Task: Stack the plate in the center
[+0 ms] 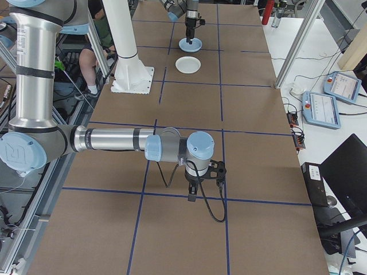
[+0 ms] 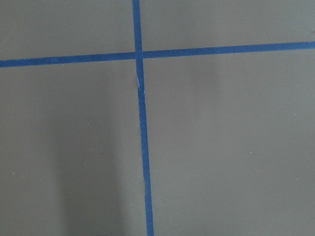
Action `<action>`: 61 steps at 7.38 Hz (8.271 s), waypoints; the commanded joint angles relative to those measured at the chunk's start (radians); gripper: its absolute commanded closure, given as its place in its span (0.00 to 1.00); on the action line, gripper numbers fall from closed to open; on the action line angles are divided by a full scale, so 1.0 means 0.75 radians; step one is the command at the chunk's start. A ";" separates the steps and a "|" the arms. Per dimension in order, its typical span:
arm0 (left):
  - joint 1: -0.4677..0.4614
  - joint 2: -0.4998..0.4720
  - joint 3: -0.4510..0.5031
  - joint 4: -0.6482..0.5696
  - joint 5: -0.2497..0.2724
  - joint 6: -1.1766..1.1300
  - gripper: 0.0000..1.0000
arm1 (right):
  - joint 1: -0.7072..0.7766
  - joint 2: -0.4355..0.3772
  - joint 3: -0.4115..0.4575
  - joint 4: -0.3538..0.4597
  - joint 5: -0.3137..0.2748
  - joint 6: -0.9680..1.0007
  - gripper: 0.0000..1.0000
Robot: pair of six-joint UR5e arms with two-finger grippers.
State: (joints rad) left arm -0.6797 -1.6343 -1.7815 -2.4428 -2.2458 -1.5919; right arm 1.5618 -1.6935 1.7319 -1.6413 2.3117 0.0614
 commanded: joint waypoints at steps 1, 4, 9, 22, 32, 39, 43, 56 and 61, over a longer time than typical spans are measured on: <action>0.098 -0.079 0.039 0.001 0.104 -0.074 0.00 | 0.000 0.000 0.000 0.000 0.000 0.000 0.00; 0.147 -0.126 0.121 0.001 0.106 -0.086 0.00 | 0.000 0.000 0.000 0.000 0.000 0.000 0.00; 0.166 -0.140 0.130 0.003 0.094 -0.078 0.72 | 0.000 0.000 0.000 0.000 0.000 0.000 0.00; -0.056 -0.069 0.074 -0.015 -0.161 0.113 1.00 | 0.000 0.000 0.000 0.000 0.000 0.000 0.00; -0.354 0.238 0.236 -0.013 -0.354 0.885 1.00 | 0.000 0.000 0.000 0.000 0.000 0.000 0.00; -0.350 0.197 0.244 0.001 -0.354 0.861 0.00 | 0.000 0.000 0.000 0.000 0.000 0.000 0.00; -0.496 0.246 0.252 0.007 -0.389 1.070 0.00 | 0.000 0.000 0.000 0.000 0.000 0.000 0.00; -1.311 0.119 0.146 1.402 -0.184 2.472 0.00 | 0.000 0.000 0.000 0.000 0.000 0.000 0.00; -1.311 0.121 0.119 1.400 -0.182 2.476 0.00 | 0.000 0.000 0.000 0.000 0.000 0.000 0.00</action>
State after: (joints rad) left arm -1.6628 -1.5443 -1.6881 -1.3926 -2.3827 0.2653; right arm 1.5616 -1.6935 1.7319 -1.6414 2.3117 0.0614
